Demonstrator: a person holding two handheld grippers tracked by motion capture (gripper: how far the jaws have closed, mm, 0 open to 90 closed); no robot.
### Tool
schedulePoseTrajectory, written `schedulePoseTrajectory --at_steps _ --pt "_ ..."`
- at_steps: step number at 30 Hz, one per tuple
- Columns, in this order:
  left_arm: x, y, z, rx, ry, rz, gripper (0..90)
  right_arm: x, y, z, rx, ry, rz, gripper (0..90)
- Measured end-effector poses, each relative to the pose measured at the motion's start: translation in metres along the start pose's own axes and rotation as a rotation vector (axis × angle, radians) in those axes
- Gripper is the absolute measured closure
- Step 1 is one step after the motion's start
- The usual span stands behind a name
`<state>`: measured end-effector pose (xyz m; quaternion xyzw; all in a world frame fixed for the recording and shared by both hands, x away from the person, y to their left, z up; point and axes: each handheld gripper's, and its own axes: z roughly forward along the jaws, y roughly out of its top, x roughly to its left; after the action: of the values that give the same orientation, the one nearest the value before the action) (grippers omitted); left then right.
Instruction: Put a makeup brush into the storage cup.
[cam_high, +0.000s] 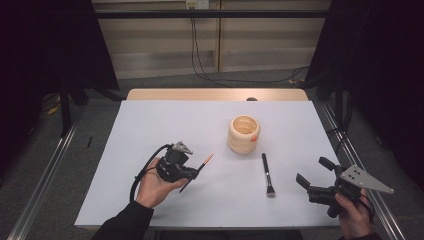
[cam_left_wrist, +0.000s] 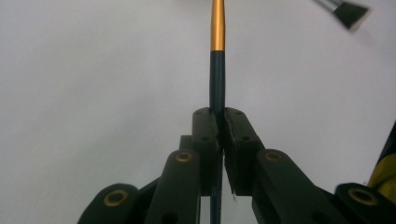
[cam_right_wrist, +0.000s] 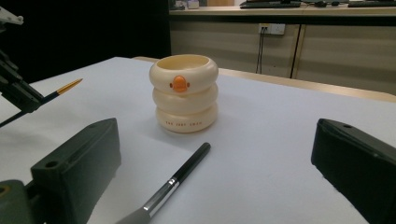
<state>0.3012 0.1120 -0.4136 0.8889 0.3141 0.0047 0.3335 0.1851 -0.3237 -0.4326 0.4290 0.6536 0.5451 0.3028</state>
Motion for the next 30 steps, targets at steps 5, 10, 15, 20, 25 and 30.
schedulePoseTrajectory --at_steps 5,10,15,20,25,30 --pt "-0.001 -0.003 -0.006 -0.042 -0.005 0.001 83.7 -0.002 0.001 0.000 -0.018 -0.003 0.033 1.2" --pt "0.007 -0.006 -0.005 -0.149 0.009 0.021 83.7 -0.001 0.001 -0.001 -0.015 0.000 0.017 1.2" --pt "0.015 -0.009 -0.008 -0.249 0.006 0.016 83.7 -0.002 0.001 -0.001 -0.017 0.000 0.030 1.2" --pt "0.013 -0.011 -0.017 -0.353 0.015 0.023 83.7 -0.001 0.001 0.000 -0.014 0.004 0.040 1.2" --pt "0.006 -0.012 -0.022 -0.458 0.002 0.020 83.7 0.001 0.000 0.000 -0.009 0.012 0.010 1.2" --pt "0.001 -0.010 -0.023 -0.534 0.009 0.038 83.7 0.000 0.000 -0.001 -0.011 0.011 0.008 1.2"
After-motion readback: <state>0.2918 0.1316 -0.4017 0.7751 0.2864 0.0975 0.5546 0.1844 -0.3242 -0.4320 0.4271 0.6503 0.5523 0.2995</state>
